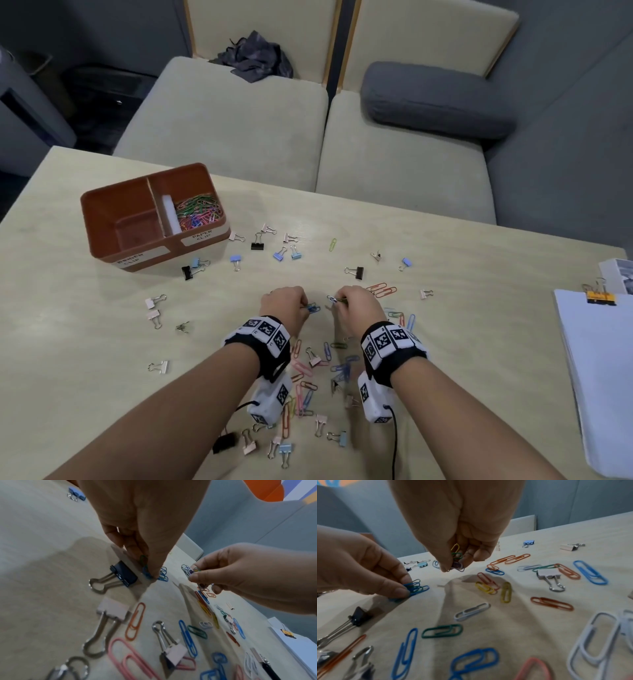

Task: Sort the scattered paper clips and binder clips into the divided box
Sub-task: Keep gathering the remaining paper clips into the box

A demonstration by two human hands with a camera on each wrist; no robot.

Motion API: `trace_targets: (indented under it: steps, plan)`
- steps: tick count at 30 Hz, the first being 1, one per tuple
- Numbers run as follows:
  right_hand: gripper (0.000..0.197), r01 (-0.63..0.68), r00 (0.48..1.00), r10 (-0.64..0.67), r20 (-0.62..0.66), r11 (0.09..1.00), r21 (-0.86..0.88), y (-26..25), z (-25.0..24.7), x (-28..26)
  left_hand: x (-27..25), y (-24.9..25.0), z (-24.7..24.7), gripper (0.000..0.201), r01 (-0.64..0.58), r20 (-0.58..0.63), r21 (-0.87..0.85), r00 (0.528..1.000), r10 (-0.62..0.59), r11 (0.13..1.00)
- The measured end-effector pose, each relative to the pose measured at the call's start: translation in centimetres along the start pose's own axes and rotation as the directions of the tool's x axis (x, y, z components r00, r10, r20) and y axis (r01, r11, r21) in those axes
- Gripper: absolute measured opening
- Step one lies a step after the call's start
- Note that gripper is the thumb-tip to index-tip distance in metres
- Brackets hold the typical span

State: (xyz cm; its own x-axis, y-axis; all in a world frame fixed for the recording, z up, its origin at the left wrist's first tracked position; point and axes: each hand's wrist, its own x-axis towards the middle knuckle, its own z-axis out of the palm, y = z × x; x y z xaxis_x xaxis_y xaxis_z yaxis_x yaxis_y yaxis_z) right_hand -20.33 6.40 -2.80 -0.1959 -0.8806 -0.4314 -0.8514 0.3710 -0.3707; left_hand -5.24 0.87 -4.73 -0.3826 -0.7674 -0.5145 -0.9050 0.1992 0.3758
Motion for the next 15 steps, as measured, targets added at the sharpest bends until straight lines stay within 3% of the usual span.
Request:
trace_targets:
  steps: [6,15]
  plan:
    - [0.016,0.012,1.000,-0.011,-0.016,0.999,0.033,0.5,-0.5,-0.3,0.3,0.4,-0.2,0.015,0.010,0.003,0.035,1.000,-0.010,0.999]
    - [0.019,0.012,1.000,-0.012,0.001,0.998,0.061,0.6,-1.6,-1.0,0.4,0.6,-0.3,0.028,-0.004,0.077,0.258,0.997,-0.017,0.966]
